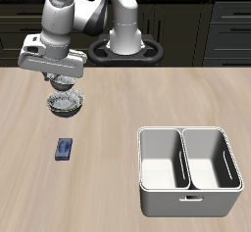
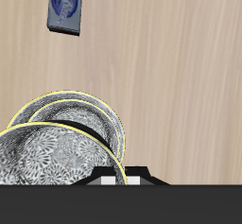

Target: Stack the middle-sized bowl on the largest bowl and stack the smallest bowl on the middle-sized bowl

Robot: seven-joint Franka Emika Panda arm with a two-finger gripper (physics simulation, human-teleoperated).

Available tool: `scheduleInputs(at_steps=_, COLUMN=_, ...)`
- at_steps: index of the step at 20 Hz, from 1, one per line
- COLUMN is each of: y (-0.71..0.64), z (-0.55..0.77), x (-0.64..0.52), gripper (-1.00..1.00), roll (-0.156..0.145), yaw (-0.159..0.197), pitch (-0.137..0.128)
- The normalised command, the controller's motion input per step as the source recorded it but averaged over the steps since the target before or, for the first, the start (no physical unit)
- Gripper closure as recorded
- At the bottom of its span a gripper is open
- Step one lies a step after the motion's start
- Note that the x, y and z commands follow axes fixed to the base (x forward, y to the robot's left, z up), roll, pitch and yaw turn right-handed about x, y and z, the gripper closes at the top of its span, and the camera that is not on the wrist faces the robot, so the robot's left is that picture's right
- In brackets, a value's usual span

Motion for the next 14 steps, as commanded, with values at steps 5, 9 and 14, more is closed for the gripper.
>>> scheduleInputs(at_steps=5, y=-0.07, z=-0.35, x=0.04, gripper=1.0, roll=-0.034, yaw=0.027, pitch=0.052)
scheduleInputs(at_steps=9, y=-0.02, z=-0.32, x=0.04, gripper=1.0, roll=-0.066, yaw=0.071, pitch=0.052)
scheduleInputs(at_steps=14, y=-0.01, z=-0.11, x=-0.04, gripper=-1.0, roll=-0.019, yaw=-0.012, pitch=0.039)
